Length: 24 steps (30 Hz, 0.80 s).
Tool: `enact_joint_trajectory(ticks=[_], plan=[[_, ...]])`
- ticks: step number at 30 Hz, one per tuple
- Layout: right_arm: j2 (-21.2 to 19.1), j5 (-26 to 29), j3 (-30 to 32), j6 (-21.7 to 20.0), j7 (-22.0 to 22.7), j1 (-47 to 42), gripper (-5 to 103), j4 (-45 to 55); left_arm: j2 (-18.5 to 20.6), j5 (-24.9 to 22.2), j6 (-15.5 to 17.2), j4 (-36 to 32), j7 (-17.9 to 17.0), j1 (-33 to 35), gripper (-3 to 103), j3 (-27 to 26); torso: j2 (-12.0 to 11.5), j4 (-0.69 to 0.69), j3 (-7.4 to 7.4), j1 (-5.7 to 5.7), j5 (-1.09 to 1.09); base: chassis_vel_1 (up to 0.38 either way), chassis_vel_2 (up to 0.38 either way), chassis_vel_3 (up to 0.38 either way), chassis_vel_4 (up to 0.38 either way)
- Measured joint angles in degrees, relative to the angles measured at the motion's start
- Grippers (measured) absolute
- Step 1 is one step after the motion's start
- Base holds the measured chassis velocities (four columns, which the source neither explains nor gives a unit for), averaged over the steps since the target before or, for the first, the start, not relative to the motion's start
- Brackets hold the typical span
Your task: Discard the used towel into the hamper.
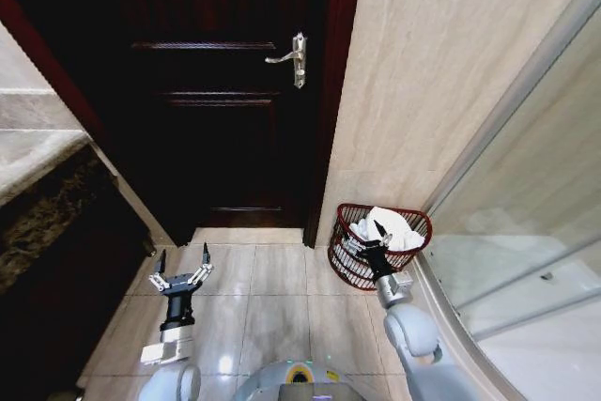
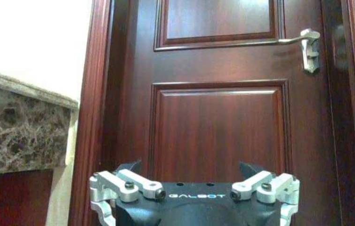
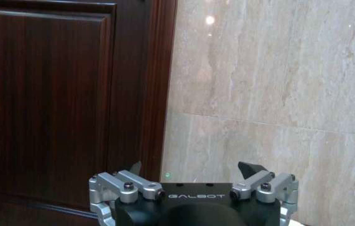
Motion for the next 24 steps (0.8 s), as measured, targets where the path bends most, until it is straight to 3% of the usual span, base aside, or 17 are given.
enact_joint_trajectory(ticks=[8, 15, 24], plan=[[-0.33, -0.07, 0.24, 0.66, -0.19, -0.77, 100, 0.23, 0.01, -0.61, -0.01, -0.11, 0.01, 0.07, 100, 0.01, 0.0, 0.0, 0.0, 0.0, 0.0, 0.024, -0.018, -0.02, 0.023], [4.28, -1.98, -0.18, 1.53, -1.05, -1.03, 100, -0.79, 0.0, -1.49, 0.38, 0.45, 0.0, -0.27, 100, -0.18, 0.0, 0.01, 0.0, 0.0, 0.0, 0.029, -0.025, -0.032, 0.035], [4.42, -2.52, -0.14, 4.37, -0.46, -2.19, 100, -2.42, 0.0, -1.93, 1.08, 0.46, -0.07, 1.02, 100, -0.74, 0.0, 0.01, 0.0, 0.0, -0.01, 0.052, -0.052, -0.058, 0.05]])
